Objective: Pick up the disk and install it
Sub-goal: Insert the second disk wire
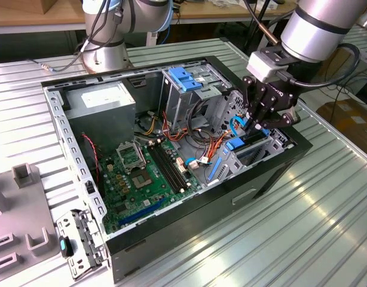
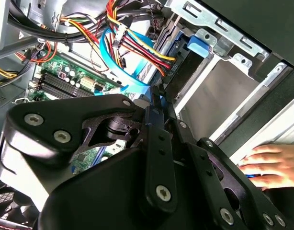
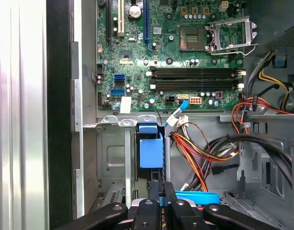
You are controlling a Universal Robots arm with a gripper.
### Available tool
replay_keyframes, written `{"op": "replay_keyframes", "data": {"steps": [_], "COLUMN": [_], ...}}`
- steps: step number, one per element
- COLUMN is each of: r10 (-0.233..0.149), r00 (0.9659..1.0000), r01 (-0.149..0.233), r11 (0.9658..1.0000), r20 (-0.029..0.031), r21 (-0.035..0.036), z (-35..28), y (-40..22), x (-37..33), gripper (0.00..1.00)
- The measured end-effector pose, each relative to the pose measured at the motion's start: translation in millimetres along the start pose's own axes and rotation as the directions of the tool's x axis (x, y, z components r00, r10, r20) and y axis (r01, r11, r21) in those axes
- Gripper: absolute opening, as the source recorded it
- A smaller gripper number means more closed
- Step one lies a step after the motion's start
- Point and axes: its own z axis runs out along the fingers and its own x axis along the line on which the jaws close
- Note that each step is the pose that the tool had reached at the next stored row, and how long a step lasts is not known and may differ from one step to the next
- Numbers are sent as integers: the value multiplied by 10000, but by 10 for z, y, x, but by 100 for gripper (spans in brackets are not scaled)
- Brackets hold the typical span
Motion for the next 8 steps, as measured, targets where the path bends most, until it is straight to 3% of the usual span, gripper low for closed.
{"op": "replay_keyframes", "data": {"steps": [8], "r10": [0], "r00": [10000], "r01": [0], "r11": [10000], "r20": [0], "r21": [9], "z": [0], "y": [-21], "x": [3], "gripper": [16]}}
